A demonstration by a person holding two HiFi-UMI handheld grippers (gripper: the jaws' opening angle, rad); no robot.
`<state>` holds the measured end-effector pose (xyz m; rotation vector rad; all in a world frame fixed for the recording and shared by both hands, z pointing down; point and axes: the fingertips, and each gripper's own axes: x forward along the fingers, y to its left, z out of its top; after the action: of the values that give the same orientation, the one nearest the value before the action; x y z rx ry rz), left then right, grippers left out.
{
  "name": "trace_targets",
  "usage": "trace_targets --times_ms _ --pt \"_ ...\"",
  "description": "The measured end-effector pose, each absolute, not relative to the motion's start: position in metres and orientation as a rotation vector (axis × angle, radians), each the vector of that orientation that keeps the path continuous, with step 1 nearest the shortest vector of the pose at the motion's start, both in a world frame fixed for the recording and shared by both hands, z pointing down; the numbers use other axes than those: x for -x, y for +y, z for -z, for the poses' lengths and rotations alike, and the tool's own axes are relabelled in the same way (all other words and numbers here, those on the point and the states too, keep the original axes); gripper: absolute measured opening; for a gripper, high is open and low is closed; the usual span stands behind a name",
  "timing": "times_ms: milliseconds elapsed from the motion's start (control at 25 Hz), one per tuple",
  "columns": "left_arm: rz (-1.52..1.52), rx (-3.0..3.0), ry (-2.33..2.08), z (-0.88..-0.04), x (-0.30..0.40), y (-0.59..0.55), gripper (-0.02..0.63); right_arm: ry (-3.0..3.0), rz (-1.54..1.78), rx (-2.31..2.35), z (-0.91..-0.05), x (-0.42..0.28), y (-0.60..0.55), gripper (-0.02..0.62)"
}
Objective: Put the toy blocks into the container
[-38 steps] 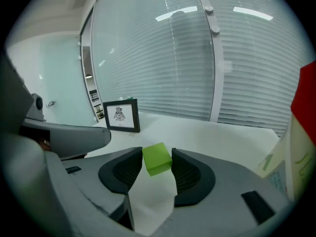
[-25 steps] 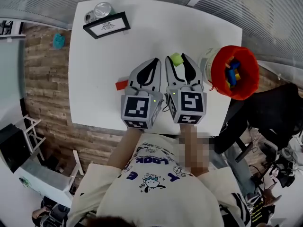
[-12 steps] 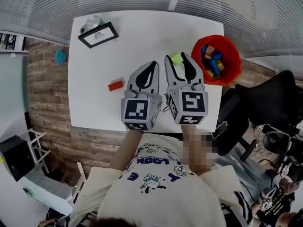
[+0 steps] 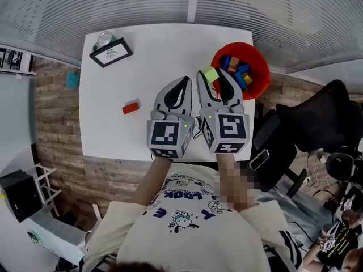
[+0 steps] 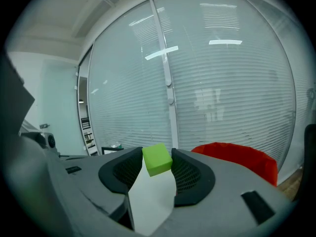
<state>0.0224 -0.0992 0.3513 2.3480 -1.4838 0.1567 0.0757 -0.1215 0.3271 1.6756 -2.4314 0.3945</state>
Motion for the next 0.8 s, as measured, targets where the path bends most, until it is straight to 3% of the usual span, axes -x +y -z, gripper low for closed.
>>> trace_targets --times_ms 800 --pt "-0.158 -2.449 -1.382 -0.337 -0.091 -0.099 0.031 -2.275 -0.392 -1.875 -0.325 -0.172 -0.117 0.18"
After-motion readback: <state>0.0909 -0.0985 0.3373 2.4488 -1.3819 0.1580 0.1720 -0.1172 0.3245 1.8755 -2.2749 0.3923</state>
